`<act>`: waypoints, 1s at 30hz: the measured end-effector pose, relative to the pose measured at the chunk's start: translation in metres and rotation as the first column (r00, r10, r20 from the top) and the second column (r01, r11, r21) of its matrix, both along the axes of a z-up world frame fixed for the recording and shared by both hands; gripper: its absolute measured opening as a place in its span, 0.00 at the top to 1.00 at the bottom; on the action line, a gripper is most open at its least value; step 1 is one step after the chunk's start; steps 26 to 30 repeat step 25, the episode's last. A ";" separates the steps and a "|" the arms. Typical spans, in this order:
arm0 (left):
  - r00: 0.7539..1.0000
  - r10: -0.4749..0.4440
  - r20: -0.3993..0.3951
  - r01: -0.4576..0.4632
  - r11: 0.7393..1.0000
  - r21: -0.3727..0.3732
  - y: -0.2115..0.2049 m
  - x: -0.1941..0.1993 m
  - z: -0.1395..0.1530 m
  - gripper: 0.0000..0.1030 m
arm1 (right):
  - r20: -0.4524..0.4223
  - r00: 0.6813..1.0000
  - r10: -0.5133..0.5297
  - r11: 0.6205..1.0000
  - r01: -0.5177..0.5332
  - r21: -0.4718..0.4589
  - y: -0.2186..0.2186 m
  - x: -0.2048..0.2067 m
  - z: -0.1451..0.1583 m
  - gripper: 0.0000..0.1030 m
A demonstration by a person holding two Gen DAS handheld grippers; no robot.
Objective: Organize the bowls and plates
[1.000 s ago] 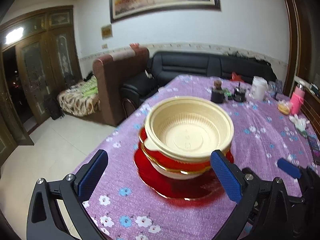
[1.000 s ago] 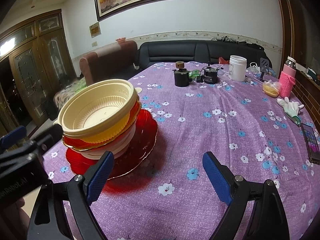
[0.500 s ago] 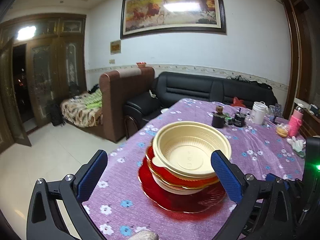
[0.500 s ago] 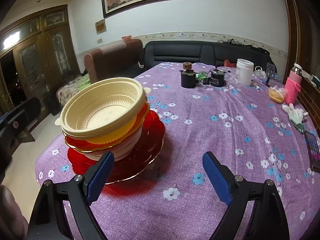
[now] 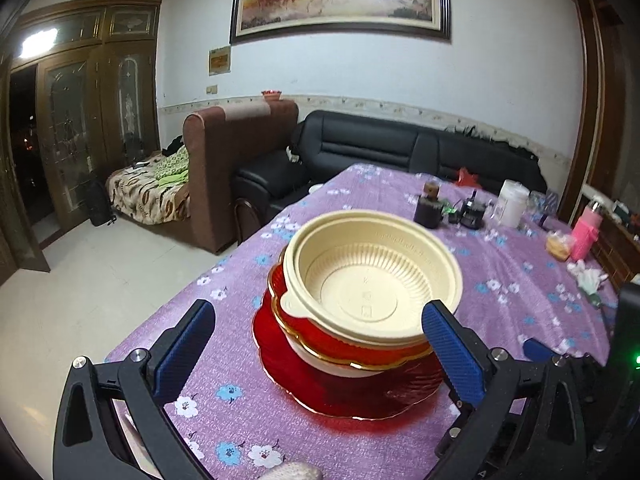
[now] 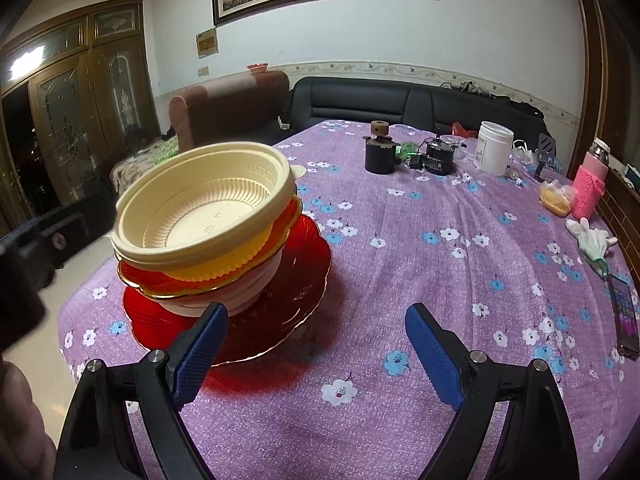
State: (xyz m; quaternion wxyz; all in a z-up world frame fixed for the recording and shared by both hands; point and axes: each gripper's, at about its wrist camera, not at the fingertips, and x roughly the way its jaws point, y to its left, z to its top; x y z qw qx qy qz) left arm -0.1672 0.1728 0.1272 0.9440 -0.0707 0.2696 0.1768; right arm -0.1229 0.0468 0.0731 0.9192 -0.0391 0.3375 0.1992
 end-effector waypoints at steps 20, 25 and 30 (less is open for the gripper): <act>0.994 0.076 -0.079 -0.073 0.996 0.042 0.006 0.011 -0.010 0.00 | -0.040 0.999 0.034 0.999 -0.035 -0.033 0.019 0.002 -0.013 0.10; 0.992 0.098 -0.082 -0.093 0.994 0.061 0.004 0.011 -0.008 0.00 | -0.038 0.999 0.038 0.999 -0.040 -0.031 0.019 0.000 -0.012 0.10; 0.992 0.098 -0.082 -0.093 0.994 0.061 0.004 0.011 -0.008 0.00 | -0.038 0.999 0.038 0.999 -0.040 -0.031 0.019 0.000 -0.012 0.10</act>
